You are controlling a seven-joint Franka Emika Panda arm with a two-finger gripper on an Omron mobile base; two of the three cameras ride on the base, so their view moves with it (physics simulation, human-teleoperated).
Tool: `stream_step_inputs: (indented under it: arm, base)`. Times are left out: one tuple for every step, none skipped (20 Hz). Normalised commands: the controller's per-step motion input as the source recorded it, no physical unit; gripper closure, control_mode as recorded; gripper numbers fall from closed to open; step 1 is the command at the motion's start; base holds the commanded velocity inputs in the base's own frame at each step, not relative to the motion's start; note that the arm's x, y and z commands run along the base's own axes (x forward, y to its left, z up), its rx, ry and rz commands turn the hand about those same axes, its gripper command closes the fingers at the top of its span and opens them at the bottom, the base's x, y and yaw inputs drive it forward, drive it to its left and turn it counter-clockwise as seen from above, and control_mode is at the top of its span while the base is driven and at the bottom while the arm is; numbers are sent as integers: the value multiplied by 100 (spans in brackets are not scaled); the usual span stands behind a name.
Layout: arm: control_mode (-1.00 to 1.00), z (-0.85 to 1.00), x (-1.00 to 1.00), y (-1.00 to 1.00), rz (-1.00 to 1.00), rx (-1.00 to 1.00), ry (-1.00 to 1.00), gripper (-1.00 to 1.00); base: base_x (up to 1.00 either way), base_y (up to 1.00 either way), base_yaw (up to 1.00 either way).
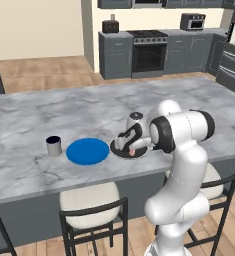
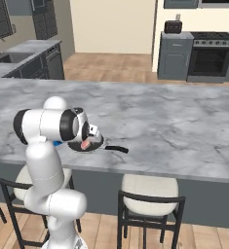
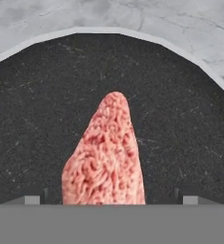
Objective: Pick up the pan with the steak in it and place it on the dining table. Then place the steak on the plate.
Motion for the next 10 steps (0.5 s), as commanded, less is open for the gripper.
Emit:
stream_step_inputs:
  arm:
    - [-100, -19, 0, 0, 0, 0, 0, -100]
    - [-100, -21, 0, 0, 0, 0, 1, -100]
    - [-100, -26, 0, 0, 0, 0, 1, -100]
    - [-100, -28, 0, 0, 0, 0, 2, -100]
    - [-100, -25, 0, 0, 0, 0, 0, -100]
    - [-100, -23, 0, 0, 0, 0, 0, -100]
    - [-100, -18, 0, 0, 0, 0, 0, -100]
    - [-100, -12, 0, 0, 0, 0, 0, 100]
    - [-100, 0, 0, 0, 0, 0, 1, 100]
    - [-100, 0, 0, 0, 0, 0, 0, 100]
  base:
    - [0, 0, 0]
    - [0, 0, 0]
    - [0, 0, 0]
    - [0, 0, 0]
    - [0, 0, 0]
    - [0, 0, 0]
    - [0, 0, 0]
    - [0, 0, 0]
    - [0, 0, 0]
    - [0, 0, 0]
